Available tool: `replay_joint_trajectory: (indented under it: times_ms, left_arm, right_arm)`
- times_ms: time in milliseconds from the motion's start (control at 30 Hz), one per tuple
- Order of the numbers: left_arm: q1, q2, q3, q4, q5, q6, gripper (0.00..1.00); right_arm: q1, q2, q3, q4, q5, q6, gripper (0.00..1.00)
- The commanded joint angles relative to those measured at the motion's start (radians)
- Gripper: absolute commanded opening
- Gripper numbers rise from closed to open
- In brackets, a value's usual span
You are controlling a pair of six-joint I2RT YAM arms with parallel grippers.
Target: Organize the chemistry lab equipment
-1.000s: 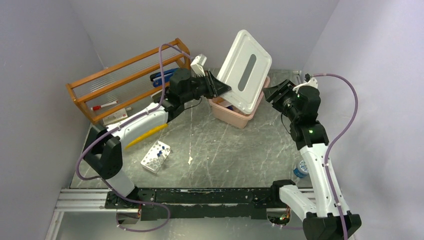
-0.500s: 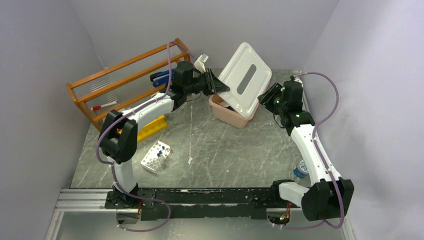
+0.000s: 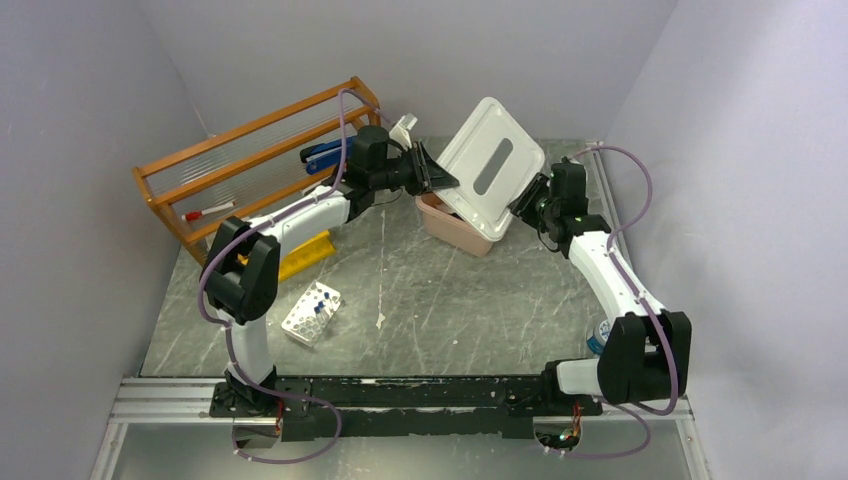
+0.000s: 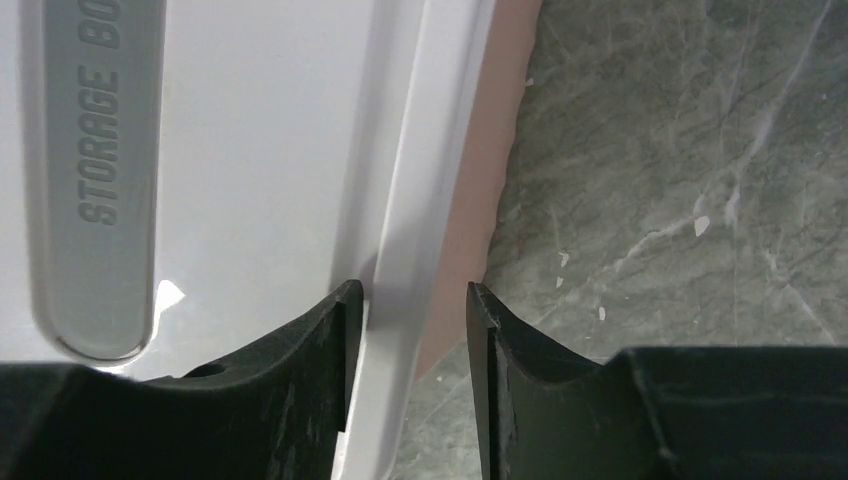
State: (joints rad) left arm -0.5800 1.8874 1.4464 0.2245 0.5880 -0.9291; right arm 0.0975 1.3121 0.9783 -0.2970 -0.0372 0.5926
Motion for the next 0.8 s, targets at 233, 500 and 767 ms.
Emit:
replay_joint_trajectory:
  times_ms: [233,500,767]
  left_arm:
    - [0.025,-0.039,0.014,-0.154,-0.207,0.183,0.45]
    - [0.025,-0.089,0.022,-0.298,-0.413,0.284,0.65]
    - [0.026,-0.127,0.025,-0.344,-0.496,0.350,0.70]
  right_arm:
    - [-0.001,0.046,-0.017,0.025,-0.004,-0.038,0.44]
    - [-0.001,0.067,-0.008,0.027,-0.014,-0.031,0.45]
    - [-0.001,0.074,0.010,0.030,-0.038,-0.022,0.46]
